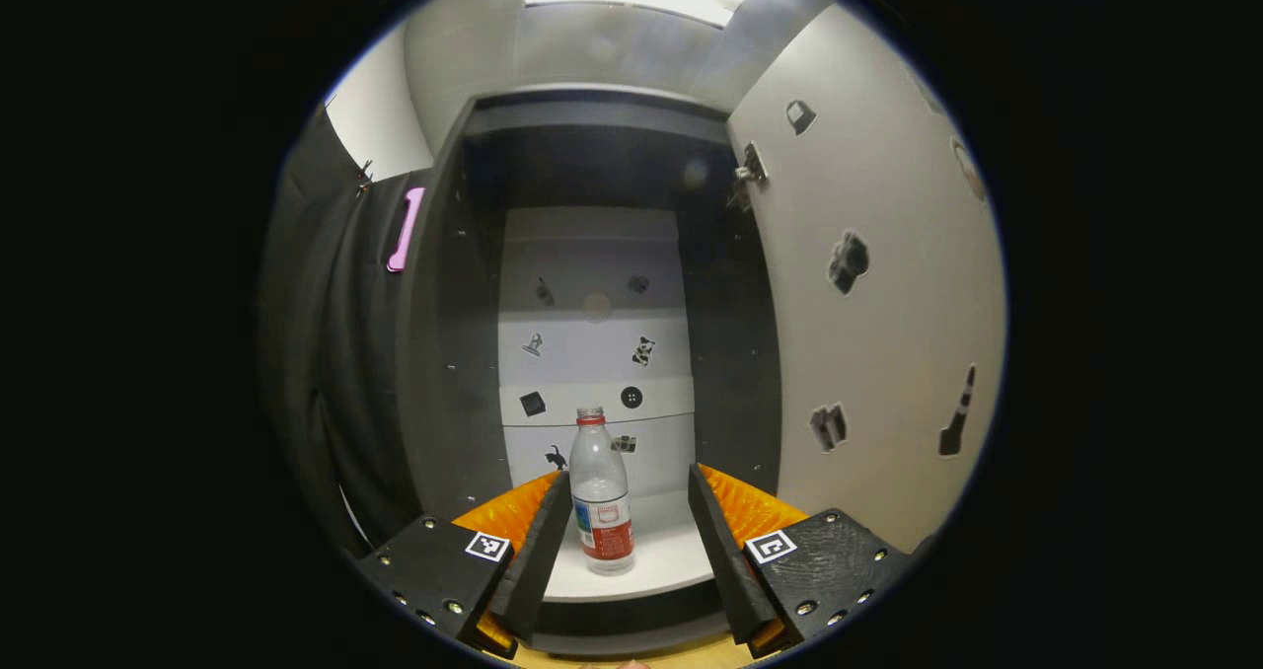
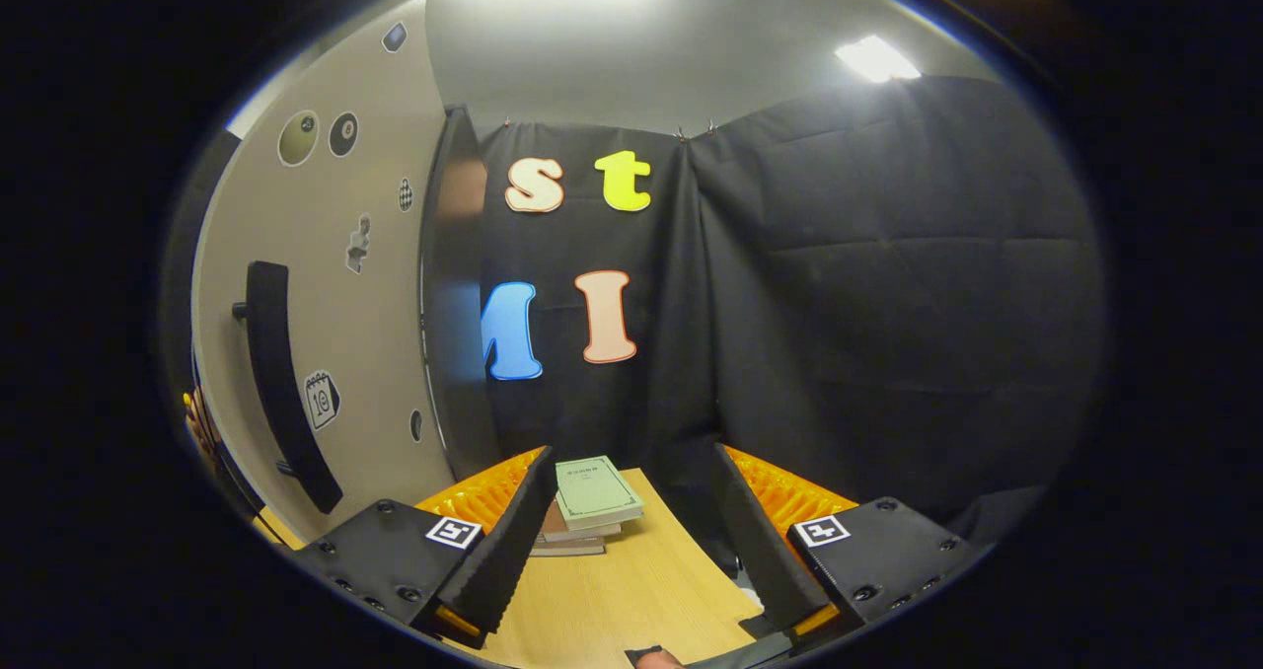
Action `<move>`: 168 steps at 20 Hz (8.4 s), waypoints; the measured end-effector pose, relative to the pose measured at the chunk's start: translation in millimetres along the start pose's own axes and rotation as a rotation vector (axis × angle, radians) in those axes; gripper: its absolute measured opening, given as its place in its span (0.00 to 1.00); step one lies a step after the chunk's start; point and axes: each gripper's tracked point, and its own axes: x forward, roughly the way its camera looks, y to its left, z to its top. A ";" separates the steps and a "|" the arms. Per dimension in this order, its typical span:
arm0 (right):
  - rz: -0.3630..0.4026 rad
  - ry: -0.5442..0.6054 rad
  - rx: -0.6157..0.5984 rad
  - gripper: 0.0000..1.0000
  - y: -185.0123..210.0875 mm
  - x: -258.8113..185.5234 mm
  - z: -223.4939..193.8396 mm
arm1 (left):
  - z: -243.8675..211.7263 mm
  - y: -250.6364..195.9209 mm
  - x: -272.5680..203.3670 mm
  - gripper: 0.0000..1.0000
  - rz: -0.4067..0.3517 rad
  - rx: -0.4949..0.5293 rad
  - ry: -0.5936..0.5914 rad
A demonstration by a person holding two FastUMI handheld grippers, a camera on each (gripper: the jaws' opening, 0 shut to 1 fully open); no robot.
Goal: Open the cabinet door with the right hand, grasp the bottle in the cabinet with the left hand and place it on the coaster, then close the cabinet door with the right hand.
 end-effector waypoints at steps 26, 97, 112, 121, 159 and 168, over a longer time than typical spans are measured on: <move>-0.116 0.087 -0.014 0.95 10.9 37.1 -30.2 | -93.3 35.8 115.4 0.69 0.005 -0.028 0.115; 0.111 0.036 -0.064 0.99 16.3 16.5 -47.0 | -384.5 84.3 -295.8 0.65 0.421 -0.040 0.250; 0.152 0.011 -0.006 0.99 22.7 15.9 -37.1 | -316.5 82.2 -291.8 0.66 0.423 0.035 0.220; 0.222 -0.004 0.100 0.98 21.7 11.6 -11.8 | -222.1 77.4 -298.8 0.65 0.448 0.070 0.203; 0.456 -0.036 -0.067 0.94 257.8 -37.2 29.8 | -109.9 242.4 -288.2 0.65 0.394 0.016 0.034; 0.545 -0.051 -0.044 0.95 347.8 -23.2 30.8 | -115.9 283.1 -311.5 0.65 0.404 0.020 0.039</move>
